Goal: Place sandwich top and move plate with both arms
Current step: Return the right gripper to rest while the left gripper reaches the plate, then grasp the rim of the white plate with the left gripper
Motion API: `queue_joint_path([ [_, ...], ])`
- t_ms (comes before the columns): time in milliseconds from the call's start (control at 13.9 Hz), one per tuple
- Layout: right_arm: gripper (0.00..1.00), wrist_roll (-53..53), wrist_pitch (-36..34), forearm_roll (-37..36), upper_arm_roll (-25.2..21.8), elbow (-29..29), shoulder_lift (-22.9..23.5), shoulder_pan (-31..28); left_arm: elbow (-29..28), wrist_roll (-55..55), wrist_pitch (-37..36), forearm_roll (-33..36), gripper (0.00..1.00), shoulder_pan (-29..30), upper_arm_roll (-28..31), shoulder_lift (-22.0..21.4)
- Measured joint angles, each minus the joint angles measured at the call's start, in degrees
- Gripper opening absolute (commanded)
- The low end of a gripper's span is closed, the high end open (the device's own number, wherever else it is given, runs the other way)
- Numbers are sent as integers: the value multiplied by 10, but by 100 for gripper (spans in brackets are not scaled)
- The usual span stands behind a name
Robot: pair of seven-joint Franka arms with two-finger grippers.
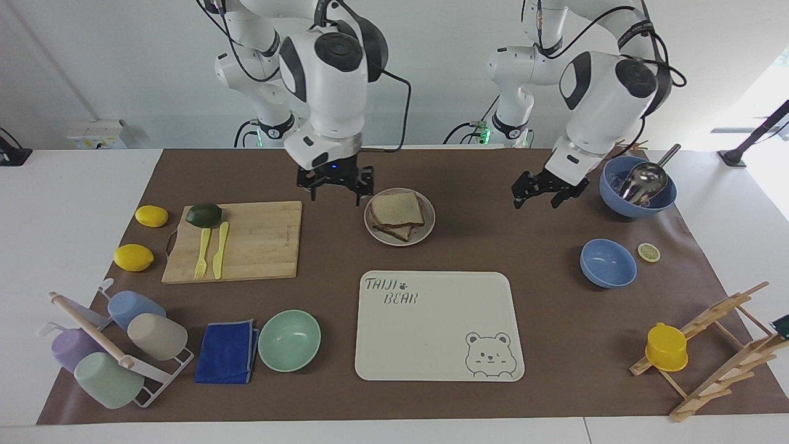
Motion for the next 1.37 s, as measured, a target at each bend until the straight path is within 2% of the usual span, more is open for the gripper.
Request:
queue_joint_path([
  [144, 100, -70, -35, 33, -1, 0, -34, -65, -35, -26, 25, -20, 100, -40, -1, 1],
  [289, 100, -136, -59, 52, -10, 0, -60, -116, -82, -44, 79, -50, 100, -74, -2, 2],
  [577, 100, -219, -76, 52, -60, -27, -82, -126, -185, -62, 221, -114, 94, -147, -2, 10],
  [649, 100, -249, -76, 52, -75, -33, -83, -128, -200, -63, 237, -125, 87, -157, -2, 11],
  [938, 100, -278, -68, 52, -91, -39, -82, -132, -216, -63, 243, -140, 71, -165, -1, 12],
  [1227, 100, -299, -70, 52, -91, -39, -83, -134, -220, -63, 243, -159, 69, -179, -1, 22],
  [1371, 100, -300, -81, 52, -86, -39, -84, -156, -221, -63, 243, -159, 68, -182, -1, 27],
])
